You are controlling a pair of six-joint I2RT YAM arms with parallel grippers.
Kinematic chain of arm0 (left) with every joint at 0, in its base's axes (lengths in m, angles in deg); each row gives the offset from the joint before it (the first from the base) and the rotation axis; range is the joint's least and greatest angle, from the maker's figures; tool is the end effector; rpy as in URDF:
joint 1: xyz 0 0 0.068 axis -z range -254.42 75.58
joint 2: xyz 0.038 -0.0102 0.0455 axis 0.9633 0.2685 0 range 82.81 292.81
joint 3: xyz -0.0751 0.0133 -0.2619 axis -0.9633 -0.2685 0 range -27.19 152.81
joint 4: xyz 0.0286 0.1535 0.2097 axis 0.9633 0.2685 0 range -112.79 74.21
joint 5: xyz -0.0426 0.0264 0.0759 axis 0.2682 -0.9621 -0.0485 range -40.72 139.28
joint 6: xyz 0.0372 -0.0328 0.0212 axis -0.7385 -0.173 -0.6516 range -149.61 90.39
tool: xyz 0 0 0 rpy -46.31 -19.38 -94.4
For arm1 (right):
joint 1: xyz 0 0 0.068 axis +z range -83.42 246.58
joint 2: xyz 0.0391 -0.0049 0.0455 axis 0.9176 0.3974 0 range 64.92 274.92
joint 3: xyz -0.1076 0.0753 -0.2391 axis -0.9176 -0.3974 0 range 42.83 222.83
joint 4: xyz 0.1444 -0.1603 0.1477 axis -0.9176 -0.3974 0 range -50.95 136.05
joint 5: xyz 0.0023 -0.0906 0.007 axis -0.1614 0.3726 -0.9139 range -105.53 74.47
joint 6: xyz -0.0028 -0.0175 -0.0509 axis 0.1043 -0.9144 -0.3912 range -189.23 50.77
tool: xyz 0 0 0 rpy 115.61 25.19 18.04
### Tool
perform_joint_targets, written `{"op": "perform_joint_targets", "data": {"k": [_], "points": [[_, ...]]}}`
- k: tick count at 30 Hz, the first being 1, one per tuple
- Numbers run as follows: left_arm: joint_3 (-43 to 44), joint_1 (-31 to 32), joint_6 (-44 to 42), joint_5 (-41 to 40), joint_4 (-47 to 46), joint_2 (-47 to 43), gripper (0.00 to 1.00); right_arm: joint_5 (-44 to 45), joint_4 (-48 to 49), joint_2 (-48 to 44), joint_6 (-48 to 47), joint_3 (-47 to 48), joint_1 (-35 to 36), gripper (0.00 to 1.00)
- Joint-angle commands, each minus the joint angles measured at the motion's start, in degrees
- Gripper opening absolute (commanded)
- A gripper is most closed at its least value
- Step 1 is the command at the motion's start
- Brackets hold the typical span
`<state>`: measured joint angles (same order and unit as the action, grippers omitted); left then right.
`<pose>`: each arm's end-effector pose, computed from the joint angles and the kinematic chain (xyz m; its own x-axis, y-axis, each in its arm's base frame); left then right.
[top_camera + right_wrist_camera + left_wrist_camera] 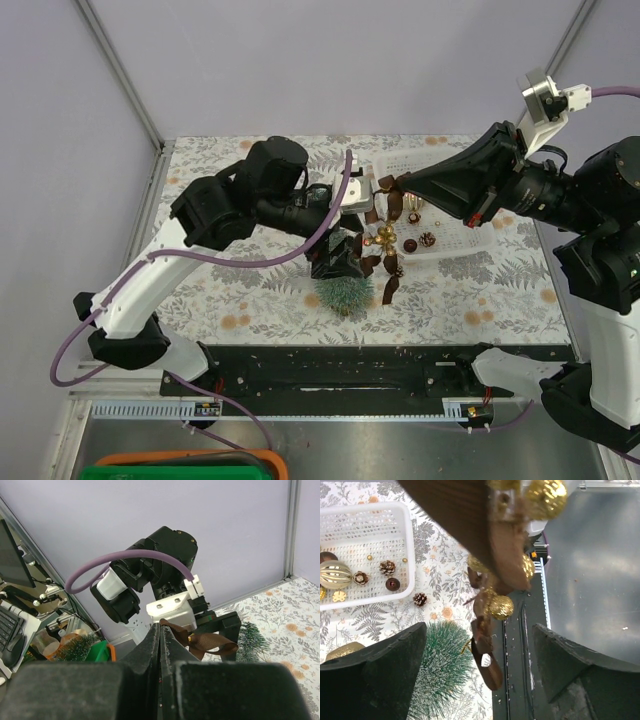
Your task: Decorate the small christmas tree
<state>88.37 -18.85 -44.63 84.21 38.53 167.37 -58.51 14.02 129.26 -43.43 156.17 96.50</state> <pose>0.1319 -0.2286 0.5018 -0.0278 0.4165 -0.9087 0.9970 -0.0541 -0.0553 0.0891 0.0793 0.6050 -0.1771 0.2655 -0.9477 -0.9475 0.2146 0.2372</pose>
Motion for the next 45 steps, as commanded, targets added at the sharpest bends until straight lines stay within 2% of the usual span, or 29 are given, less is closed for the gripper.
{"op": "perform_joint_targets", "data": {"k": [1,2,5,6,8,11,14,21,24,32,40,45], "points": [[2.6,0.6,0.9,-4.2,-3.9,1.0,0.84,-0.1,2.8,-0.7,-0.2,-0.3,0.2,0.00],[2.7,0.6,0.7,-4.3,-4.0,1.1,0.75,0.0,2.7,-0.8,-0.4,-0.4,0.2,0.00],[3.0,0.6,-0.3,-5.1,-3.9,1.0,0.34,0.4,2.1,-1.2,-1.1,-0.4,0.3,0.00],[3.0,0.6,-0.5,-5.6,-3.8,0.9,0.25,0.6,1.9,-1.4,-1.3,-0.4,0.2,0.00],[3.8,0.6,-1.2,-6.6,-3.4,0.9,0.13,0.9,1.5,-1.6,-1.7,-0.4,0.3,0.00],[5.6,0.6,-2.1,-7.8,-2.6,0.6,0.06,1.3,1.2,-1.9,-2.2,-0.5,0.1,0.00],[8.2,0.6,-3.3,-8.4,-1.6,0.6,0.02,1.9,0.7,-2.3,-2.7,-0.8,0.2,0.00],[15.5,0.7,-7.3,-8.5,2.7,0.4,0.01,5.7,-1.5,-5.6,-5.3,-6.0,0.2,0.00],[15.7,1.1,-8.7,-8.5,5.3,-0.9,0.02,8.0,-2.9,-7.0,-6.5,-8.3,0.2,0.00],[3.4,1.2,-12.0,-9.4,8.3,-7.0,0.02,17.6,-6.5,-7.1,-9.8,-9.8,0.2,0.00],[-8.7,1.2,-11.5,-15.5,5.3,-10.6,0.00,20.6,-6.3,-6.7,-11.5,-10.2,0.3,0.00],[-7.1,1.2,-11.3,-17.4,4.5,-10.6,0.00,22.0,-6.7,-7.2,-12.2,-11.0,0.2,0.00]]}}
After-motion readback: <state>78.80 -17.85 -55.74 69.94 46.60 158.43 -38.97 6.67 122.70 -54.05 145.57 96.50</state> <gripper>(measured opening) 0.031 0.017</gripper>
